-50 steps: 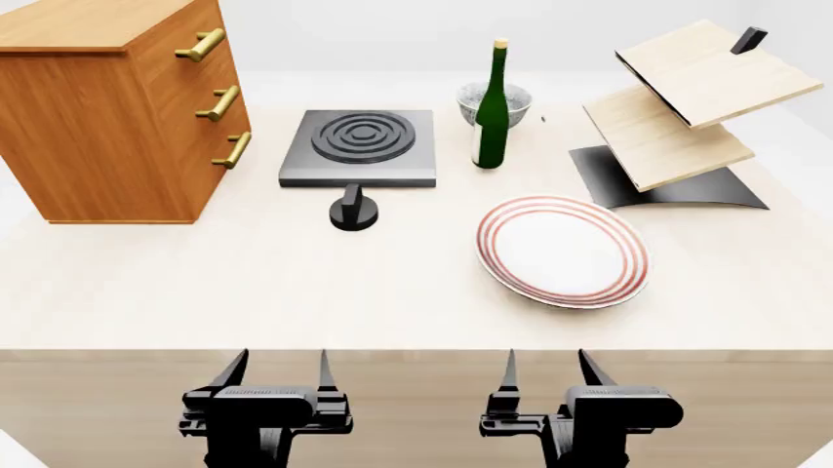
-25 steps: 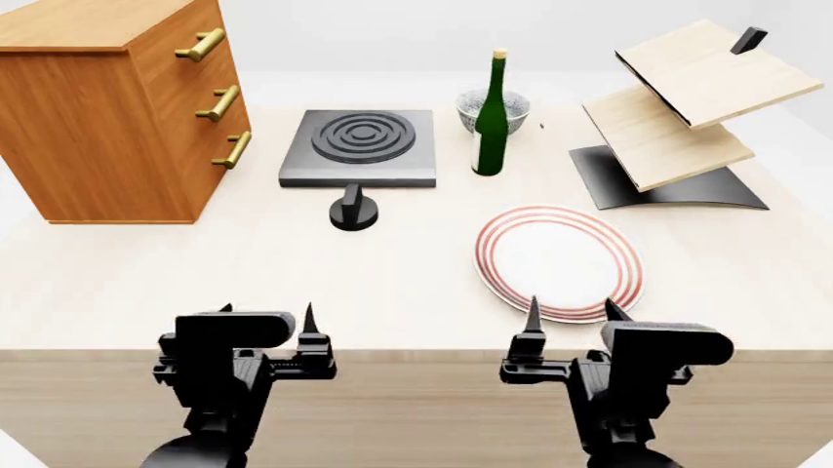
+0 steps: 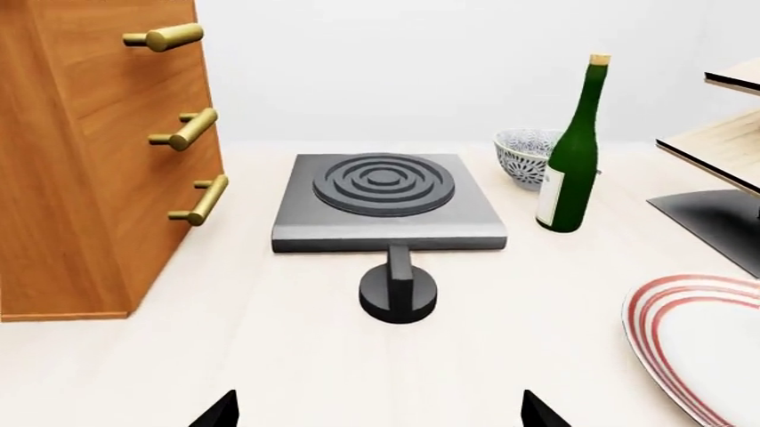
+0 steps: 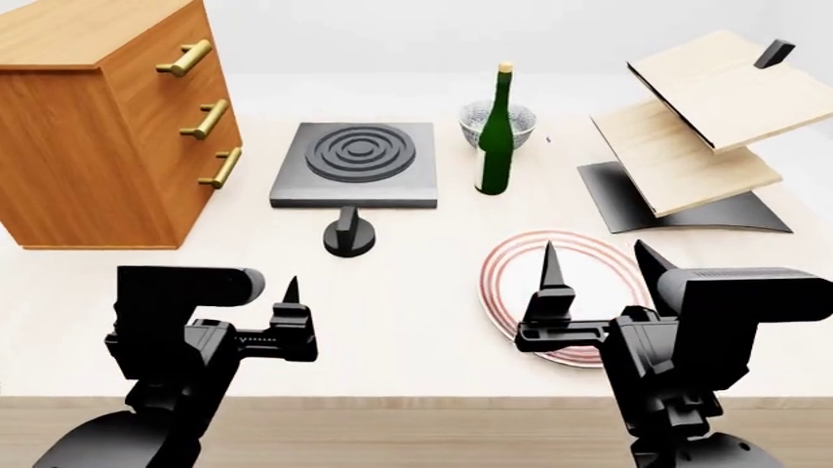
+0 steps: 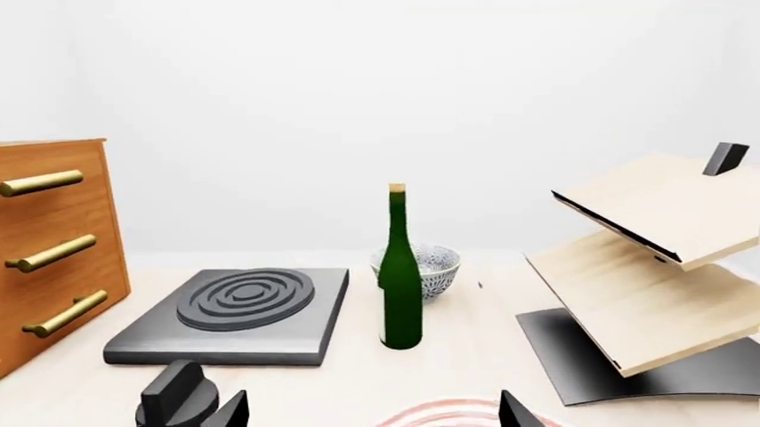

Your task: Turn on the stove.

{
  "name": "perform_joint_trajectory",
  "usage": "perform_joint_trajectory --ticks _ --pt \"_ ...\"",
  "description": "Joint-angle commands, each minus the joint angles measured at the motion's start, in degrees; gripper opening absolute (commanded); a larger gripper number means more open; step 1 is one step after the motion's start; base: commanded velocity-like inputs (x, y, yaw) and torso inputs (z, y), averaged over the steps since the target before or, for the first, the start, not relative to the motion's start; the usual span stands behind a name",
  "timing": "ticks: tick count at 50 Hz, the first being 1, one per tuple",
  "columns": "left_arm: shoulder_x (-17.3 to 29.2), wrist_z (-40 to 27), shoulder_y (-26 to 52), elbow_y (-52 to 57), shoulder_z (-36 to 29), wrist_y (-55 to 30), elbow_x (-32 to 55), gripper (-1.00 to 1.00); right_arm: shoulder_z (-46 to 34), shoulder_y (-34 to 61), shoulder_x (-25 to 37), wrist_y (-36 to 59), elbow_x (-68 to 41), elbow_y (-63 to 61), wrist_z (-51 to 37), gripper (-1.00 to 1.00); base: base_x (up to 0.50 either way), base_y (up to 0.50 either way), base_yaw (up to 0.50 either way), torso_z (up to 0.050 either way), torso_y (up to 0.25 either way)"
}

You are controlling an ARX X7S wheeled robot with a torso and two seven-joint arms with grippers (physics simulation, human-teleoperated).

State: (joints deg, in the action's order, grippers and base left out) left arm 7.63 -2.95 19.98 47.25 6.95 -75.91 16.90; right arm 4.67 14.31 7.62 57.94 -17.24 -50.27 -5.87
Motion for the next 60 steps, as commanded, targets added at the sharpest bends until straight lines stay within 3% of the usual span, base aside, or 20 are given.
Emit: perform_joint_trajectory --ticks 1,21,29,42,60 --pt "0.29 -0.19 0.67 2.08 0.91 -3.00 1.19 1.00 1.27 0.35 -0.05 1.81 -2.00 -2.41 -0.10 1.00 0.50 0.00 0.00 0.000 0.000" --pt "0.98 -0.84 -0.53 1.93 0.51 -0.93 1.71 1.00 -0.22 -0.25 0.95 1.39 -1.90 -1.48 -1.91 1.00 0.50 0.00 0.00 0.000 0.000" --pt "1.34 -1.00 -1.25 -0.27 -0.22 1.43 1.43 1.00 -0.70 -0.88 1.30 0.46 -1.49 -1.13 -2.75 1.00 0.06 0.00 0.00 0.000 0.002" --pt "4.81 -3.33 -2.09 -20.84 -8.10 24.35 -7.83 1.00 -1.61 -1.76 2.12 -0.80 -1.50 -0.81 -3.15 1.00 0.00 0.00 0.00 0.000 0.000" --pt "4.42 -4.49 -0.54 -42.51 -10.55 42.29 -11.72 1.00 -1.73 -2.35 2.50 -1.30 -2.31 -0.56 -3.87 1.00 0.00 0.00 0.00 0.000 0.000"
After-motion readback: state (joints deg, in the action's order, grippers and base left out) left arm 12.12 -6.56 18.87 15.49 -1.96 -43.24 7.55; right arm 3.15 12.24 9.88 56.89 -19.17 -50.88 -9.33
